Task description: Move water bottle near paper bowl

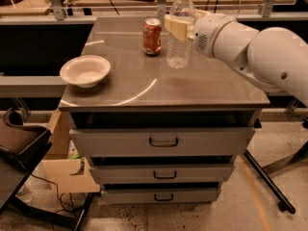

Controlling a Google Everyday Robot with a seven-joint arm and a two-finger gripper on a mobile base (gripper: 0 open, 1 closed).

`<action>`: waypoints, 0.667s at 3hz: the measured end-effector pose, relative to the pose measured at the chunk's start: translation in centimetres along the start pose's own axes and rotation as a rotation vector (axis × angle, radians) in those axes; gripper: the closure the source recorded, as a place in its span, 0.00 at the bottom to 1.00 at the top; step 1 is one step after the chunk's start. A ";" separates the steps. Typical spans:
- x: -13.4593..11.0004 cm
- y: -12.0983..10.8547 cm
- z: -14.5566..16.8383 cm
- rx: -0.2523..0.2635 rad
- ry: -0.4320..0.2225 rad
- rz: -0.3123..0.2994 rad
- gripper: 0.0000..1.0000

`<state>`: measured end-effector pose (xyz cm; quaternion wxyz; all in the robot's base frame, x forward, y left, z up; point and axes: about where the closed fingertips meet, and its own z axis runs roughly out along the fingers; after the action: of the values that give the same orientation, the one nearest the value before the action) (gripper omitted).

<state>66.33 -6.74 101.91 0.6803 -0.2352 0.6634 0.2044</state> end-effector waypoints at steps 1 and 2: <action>0.8 1.7 0.7 -0.033 -0.011 -0.005 1.00; 1.9 4.6 1.6 -0.107 -0.024 0.006 1.00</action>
Offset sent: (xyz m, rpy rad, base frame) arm -0.0267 0.0810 -0.0352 0.0386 -0.0127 0.2052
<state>64.97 -2.10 99.84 0.6741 -0.2668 0.6438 0.2447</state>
